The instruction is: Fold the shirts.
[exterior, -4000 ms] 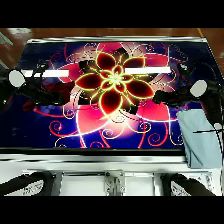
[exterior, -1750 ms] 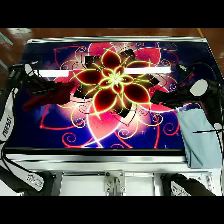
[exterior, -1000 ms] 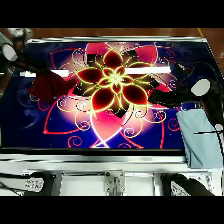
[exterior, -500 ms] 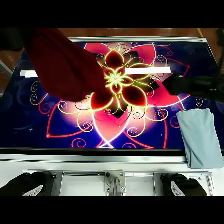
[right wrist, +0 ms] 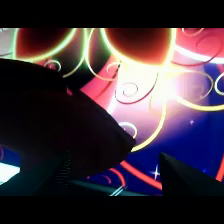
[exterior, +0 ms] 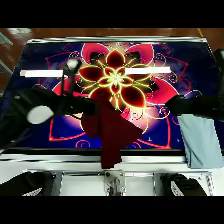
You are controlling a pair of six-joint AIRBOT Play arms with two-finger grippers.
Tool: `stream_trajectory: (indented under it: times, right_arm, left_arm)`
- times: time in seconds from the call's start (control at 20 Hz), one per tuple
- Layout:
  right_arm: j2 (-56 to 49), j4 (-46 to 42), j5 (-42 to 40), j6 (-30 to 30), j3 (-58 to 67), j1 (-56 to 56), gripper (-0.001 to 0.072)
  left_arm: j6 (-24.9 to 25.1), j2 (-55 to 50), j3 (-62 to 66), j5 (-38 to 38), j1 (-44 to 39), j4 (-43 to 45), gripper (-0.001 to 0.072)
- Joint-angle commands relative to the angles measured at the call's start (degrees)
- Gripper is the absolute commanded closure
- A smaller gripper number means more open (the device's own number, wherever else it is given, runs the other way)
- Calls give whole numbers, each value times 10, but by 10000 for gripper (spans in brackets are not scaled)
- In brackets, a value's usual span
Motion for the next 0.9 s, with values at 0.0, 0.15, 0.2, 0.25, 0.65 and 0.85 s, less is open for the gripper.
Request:
stream_trajectory:
  times: [0.0, 0.15, 0.2, 0.25, 0.65, 0.85]
  right_arm:
    - [-36, 24, -23, 3, -70, 0, 46]
    - [-83, 29, -34, -33, -74, 0, 44]
    - [-100, 23, -38, -53, -74, 0, 43]
    - [-119, 12, -32, -61, -74, -2, 43]
    - [-280, 150, 34, -124, -75, -145, 45]
    - [-327, 170, 28, -142, -75, -150, 44]
  left_arm:
    - [-47, -37, -82, 39, 3, -26, 263]
    - [-3, -29, -48, -55, 83, -25, 33]
    - [44, -18, -39, -84, 126, -25, 35]
    - [82, -2, -37, -108, 177, -29, 36]
    - [222, 12, -281, -126, 404, -330, 36]
    - [222, -21, -365, 15, 345, -394, 36]
